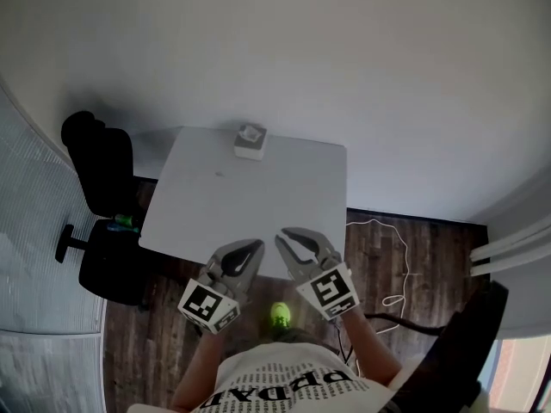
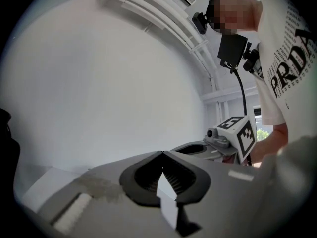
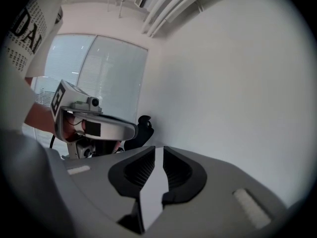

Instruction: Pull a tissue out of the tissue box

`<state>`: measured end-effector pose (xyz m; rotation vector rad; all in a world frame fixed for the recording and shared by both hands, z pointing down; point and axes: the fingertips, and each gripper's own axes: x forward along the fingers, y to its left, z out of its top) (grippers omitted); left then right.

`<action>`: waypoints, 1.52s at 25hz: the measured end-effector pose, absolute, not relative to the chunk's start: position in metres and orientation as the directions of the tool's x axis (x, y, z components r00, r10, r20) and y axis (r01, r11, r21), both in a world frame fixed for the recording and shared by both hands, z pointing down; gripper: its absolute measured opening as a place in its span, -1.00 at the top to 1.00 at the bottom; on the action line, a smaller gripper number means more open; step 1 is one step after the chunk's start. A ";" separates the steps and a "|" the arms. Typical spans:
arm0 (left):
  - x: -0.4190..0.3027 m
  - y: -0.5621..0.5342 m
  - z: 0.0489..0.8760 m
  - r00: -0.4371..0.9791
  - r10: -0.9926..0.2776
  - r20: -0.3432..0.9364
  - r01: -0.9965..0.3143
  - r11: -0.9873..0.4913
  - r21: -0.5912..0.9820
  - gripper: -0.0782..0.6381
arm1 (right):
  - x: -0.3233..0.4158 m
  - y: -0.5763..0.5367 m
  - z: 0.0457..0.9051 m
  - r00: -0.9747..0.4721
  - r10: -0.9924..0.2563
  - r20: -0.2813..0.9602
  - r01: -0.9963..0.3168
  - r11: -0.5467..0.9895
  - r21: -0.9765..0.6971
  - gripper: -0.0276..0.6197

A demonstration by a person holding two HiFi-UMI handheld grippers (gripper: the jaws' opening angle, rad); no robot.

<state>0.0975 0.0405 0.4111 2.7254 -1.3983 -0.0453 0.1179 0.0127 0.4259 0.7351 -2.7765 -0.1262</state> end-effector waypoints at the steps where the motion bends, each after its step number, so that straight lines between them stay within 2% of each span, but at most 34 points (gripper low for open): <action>1: 0.097 0.036 0.412 0.579 -0.815 0.009 -0.813 -0.576 0.087 0.79 | 0.118 0.008 0.427 -0.837 -0.494 0.234 -0.471 0.869 0.152 0.73; 16: 0.039 -0.036 0.413 0.539 -0.842 -0.005 -0.838 -0.537 0.093 0.79 | 0.070 -0.064 0.428 -0.833 -0.476 0.283 -0.440 0.879 0.184 0.73; 27: -0.027 -0.131 0.405 0.610 -0.793 -0.003 -0.791 -0.608 0.070 0.79 | -0.003 -0.150 0.412 -0.801 -0.542 0.254 -0.510 0.840 0.183 0.73; 38: -0.076 -0.180 0.411 0.662 -0.750 -0.005 -0.749 -0.662 0.021 0.79 | -0.056 -0.196 0.415 -0.760 -0.601 0.247 -0.576 0.799 0.174 0.73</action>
